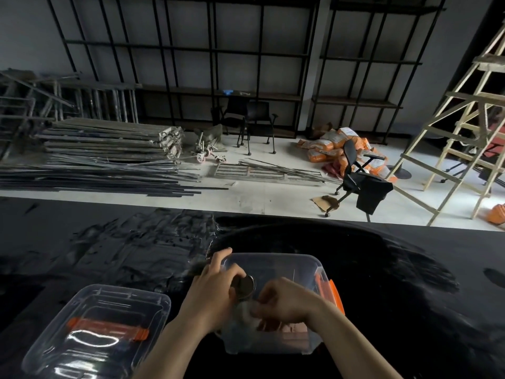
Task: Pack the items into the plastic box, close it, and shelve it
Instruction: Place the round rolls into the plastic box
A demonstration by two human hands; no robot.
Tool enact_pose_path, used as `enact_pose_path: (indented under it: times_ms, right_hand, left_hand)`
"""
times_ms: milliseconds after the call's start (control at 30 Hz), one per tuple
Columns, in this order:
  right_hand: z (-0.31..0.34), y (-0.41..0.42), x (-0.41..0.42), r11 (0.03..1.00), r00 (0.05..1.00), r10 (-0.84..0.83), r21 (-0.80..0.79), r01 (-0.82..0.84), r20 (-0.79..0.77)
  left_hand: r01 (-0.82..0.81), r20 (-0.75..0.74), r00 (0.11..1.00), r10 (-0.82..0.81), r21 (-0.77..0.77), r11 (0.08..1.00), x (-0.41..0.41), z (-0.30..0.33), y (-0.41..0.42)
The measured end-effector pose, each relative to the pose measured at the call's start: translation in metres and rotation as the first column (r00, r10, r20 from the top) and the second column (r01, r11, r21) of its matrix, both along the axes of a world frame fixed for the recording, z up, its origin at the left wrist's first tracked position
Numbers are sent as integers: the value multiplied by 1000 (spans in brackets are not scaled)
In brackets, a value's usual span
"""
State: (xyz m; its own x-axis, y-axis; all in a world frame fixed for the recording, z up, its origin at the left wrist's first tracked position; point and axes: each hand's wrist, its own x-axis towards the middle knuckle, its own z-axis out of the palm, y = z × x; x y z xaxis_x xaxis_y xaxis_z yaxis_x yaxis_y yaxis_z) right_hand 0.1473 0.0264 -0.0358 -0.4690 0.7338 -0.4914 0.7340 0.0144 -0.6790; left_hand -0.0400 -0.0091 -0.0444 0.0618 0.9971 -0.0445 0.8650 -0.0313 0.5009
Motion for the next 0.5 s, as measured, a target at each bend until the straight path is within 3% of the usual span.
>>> enact_pose_path:
  times_ms: [100,267,400,500]
  right_hand:
    - [1,-6,-8,997,990,-52,-62,44,-130]
    - [-11,-5,-16,994,989,-101,-63,95,-104]
    - [-10,3,-15,958,954,-279,-99,269,-113]
    - [-14,8,-20,942,937,-333,-71,327,-108]
  left_hand:
    - [-42,102,994,35,68,997,-2,-5,-1]
    - [-55,195,980,28,133,990,-7,-16,-2]
    - [-73,261,965,26,172,982,-8,-21,-2]
    - [-179,323,941,101,221,959,-8,-25,-3]
